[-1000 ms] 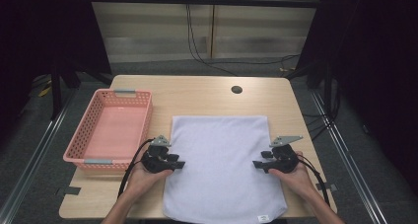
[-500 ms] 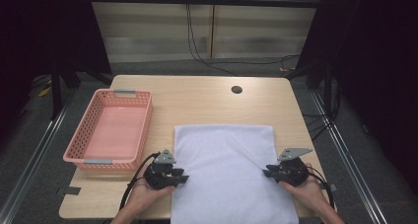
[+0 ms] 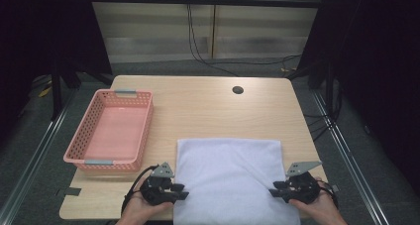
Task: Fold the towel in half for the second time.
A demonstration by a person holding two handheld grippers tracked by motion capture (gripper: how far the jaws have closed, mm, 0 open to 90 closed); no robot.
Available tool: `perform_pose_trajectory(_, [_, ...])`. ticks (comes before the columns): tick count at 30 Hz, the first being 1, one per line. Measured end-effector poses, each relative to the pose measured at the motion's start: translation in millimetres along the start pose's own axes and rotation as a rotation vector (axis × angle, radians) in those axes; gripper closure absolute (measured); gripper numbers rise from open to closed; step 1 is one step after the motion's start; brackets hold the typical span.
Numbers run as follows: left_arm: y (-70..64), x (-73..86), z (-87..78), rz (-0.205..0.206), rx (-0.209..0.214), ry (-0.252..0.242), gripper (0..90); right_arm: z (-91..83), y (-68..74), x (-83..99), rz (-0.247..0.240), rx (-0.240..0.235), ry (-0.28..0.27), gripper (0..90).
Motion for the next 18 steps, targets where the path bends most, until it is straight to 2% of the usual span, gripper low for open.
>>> perform_pose_trajectory(1, [0.0,0.0,0.0,0.000,0.000,0.000,61.0,0.0,0.0,0.0,0.000,0.000,0.000,59.8])
perform_pose_trajectory(2, [15.6,-17.6,-1.3,-0.018,-0.029,-0.063,60.7,-4.6,-15.5,-13.8,0.014,0.029,-0.070,59.1])
perform_pose_trajectory(3, [15.6,-17.6,-1.3,-0.018,-0.029,-0.063,60.8,-7.1,-26.2,-21.7,0.028,0.055,-0.104,57.9])
perform_pose_trajectory(4, [32.0,-34.6,2.3,-0.019,-0.049,-0.085,60.8,-8.8,-37.3,-29.0,0.039,0.078,-0.124,57.6])
perform_pose_trajectory(5, [32.0,-34.6,2.3,-0.019,-0.049,-0.085,60.8,-8.8,-37.3,-29.0,0.039,0.078,-0.124,57.6])
perform_pose_trajectory(6, [46.9,-49.4,8.3,-0.033,-0.060,-0.109,60.7,-9.9,-61.5,-43.1,0.054,0.127,-0.164,54.6])
perform_pose_trajectory(7, [46.9,-49.4,8.3,-0.033,-0.060,-0.109,60.4,-9.9,-61.5,-43.1,0.054,0.127,-0.164,54.6])
perform_pose_trajectory(8, [60.8,-58.2,17.4,-0.047,-0.048,-0.095,58.6,-7.3,-84.0,-53.7,0.059,0.161,-0.169,52.2])
perform_pose_trajectory(9, [68.2,-61.2,22.3,-0.058,-0.061,-0.091,57.0,-4.9,-93.3,-59.3,0.065,0.177,-0.183,51.5])
perform_pose_trajectory(10, [75.1,-64.6,24.1,-0.064,-0.098,-0.115,57.2,-1.4,-101.2,-63.9,0.074,0.174,-0.193,50.6])
perform_pose_trajectory(11, [75.1,-64.6,24.1,-0.064,-0.098,-0.115,57.1,-1.4,-101.2,-63.9,0.074,0.174,-0.193,50.6])
perform_pose_trajectory(12, [83.6,-70.9,26.5,-0.079,-0.096,-0.132,56.4,9.8,-113.7,-69.4,0.092,0.159,-0.188,49.2])
perform_pose_trajectory(13, [83.6,-70.9,26.5,-0.079,-0.096,-0.132,55.4,9.8,-113.7,-69.4,0.092,0.159,-0.188,49.2])
perform_pose_trajectory(14, [92.8,-75.2,29.2,-0.087,-0.126,-0.137,53.5,23.7,-121.6,-70.4,0.096,0.169,-0.150,47.8])
perform_pose_trajectory(15, [97.4,-75.6,30.4,-0.099,-0.119,-0.122,51.5,27.6,-123.1,-70.8,0.090,0.166,-0.146,47.9])
perform_pose_trajectory(16, [102.1,-76.7,31.1,-0.106,-0.133,-0.125,50.0,32.0,-123.6,-70.5,0.092,0.155,-0.134,47.6])
perform_pose_trajectory(17, [106.5,-77.9,31.3,-0.115,-0.149,-0.140,48.7,35.4,-124.5,-69.8,0.089,0.164,-0.122,46.3])
perform_pose_trajectory(18, [110.4,-78.1,31.6,-0.121,-0.144,-0.145,47.6,38.8,-124.6,-69.0,0.089,0.163,-0.115,45.3])
Point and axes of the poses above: each handheld gripper's, and its own axes: z roughly forward along the jaws, x roughly out of its underside, y roughly to its left, the point moved 7 cm from there along z, roughly forward along the jaws
